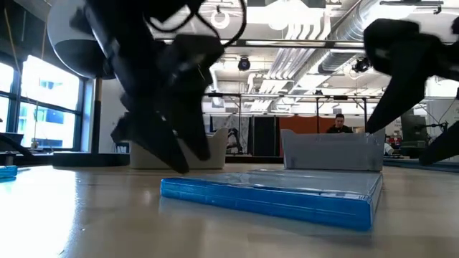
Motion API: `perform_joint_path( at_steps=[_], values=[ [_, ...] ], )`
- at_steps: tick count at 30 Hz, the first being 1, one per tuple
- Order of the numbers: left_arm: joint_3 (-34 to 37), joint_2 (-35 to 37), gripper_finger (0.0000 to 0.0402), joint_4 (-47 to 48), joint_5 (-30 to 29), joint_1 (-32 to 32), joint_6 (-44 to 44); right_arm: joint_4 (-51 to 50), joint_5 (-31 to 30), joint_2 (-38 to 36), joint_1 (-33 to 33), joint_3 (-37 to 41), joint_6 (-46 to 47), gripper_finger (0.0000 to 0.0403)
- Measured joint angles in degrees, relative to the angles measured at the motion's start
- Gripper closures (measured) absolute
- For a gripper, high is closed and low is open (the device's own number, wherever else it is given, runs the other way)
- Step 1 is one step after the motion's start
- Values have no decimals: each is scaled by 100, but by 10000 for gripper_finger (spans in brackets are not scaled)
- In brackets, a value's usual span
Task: Pick & place jewel cases by type
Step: Put the middle left blue CD case into the black bin
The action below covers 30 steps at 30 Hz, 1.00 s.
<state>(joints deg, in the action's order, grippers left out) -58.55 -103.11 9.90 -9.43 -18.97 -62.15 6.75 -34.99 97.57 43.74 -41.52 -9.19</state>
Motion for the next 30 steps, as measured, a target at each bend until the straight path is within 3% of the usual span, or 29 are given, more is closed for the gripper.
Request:
perform_joint_path(
  at_steps=[6,17,26,30],
  values=[
    [620,0,197,-1808,122,234,-269,44,372,228,-204,-2,-78,202],
    [625,-189,197,-1710,326,206,-944,160,267,425,-391,-22,-410,202],
    [619,-636,197,-2919,625,213,-1334,160,450,428,-450,-30,-1064,201],
    [549,-656,197,-2946,678,211,-1316,-164,851,441,-600,-222,-1186,202]
  ],
)
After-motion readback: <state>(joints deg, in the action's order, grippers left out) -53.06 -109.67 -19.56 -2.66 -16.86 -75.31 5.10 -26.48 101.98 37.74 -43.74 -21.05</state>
